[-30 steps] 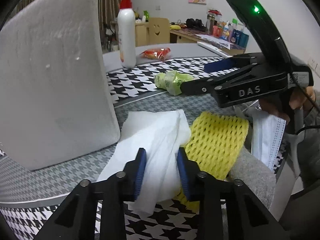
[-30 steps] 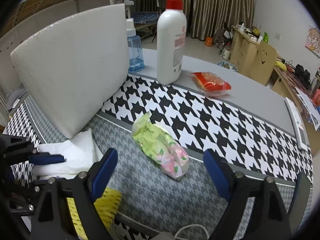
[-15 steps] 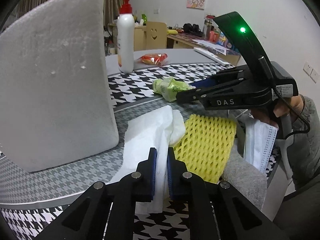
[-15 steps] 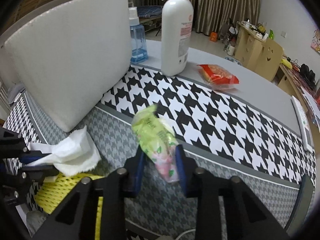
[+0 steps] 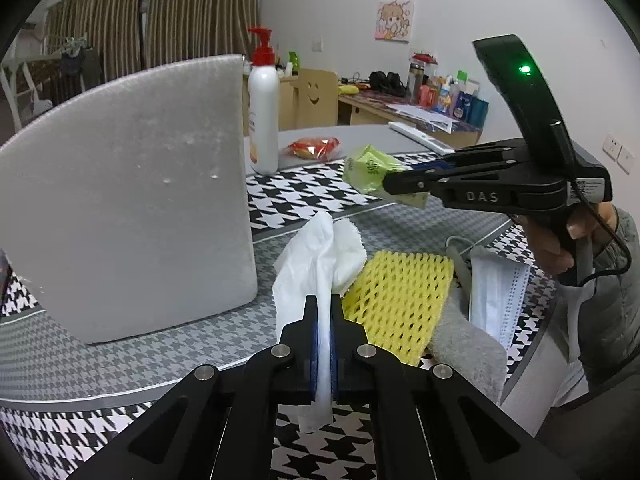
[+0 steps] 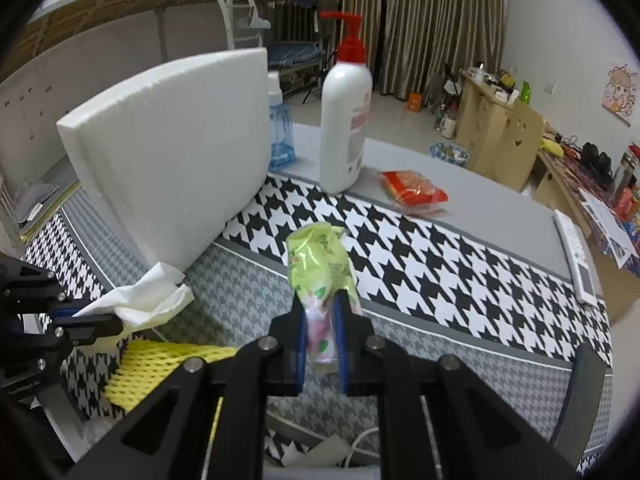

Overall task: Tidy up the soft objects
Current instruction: 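Carry the tissue and green pack up over the white foam box with both tools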

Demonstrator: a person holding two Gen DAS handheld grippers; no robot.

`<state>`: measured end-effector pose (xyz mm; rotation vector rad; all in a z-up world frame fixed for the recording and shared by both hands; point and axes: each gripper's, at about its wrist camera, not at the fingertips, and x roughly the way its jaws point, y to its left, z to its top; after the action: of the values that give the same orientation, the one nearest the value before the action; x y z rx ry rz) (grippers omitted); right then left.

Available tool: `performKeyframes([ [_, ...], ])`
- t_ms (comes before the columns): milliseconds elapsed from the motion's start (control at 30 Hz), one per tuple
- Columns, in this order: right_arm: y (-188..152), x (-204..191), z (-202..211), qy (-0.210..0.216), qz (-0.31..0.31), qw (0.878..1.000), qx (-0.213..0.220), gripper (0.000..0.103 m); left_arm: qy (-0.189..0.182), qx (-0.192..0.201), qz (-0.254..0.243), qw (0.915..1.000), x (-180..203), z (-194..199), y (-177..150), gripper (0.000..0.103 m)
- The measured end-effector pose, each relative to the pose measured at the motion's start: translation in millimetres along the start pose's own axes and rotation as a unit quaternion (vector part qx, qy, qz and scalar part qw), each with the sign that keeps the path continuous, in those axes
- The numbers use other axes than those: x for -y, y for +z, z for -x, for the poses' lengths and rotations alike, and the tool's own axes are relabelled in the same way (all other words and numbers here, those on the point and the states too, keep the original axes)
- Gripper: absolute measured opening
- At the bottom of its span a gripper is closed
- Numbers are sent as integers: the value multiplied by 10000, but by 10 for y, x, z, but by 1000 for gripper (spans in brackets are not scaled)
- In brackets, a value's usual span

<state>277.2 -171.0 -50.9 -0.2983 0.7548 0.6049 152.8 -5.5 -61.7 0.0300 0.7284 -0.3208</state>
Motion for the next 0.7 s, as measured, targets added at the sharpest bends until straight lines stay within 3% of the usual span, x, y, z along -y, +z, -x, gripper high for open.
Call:
performKeyframes([
  [367, -48, -101, 365, 17, -115, 9990, 434, 16, 111, 285, -96, 9995, 13, 363, -109, 4],
  [700, -87, -258, 671, 71, -288, 9955, 903, 16, 218, 546, -118, 9982, -8, 568, 0, 4],
])
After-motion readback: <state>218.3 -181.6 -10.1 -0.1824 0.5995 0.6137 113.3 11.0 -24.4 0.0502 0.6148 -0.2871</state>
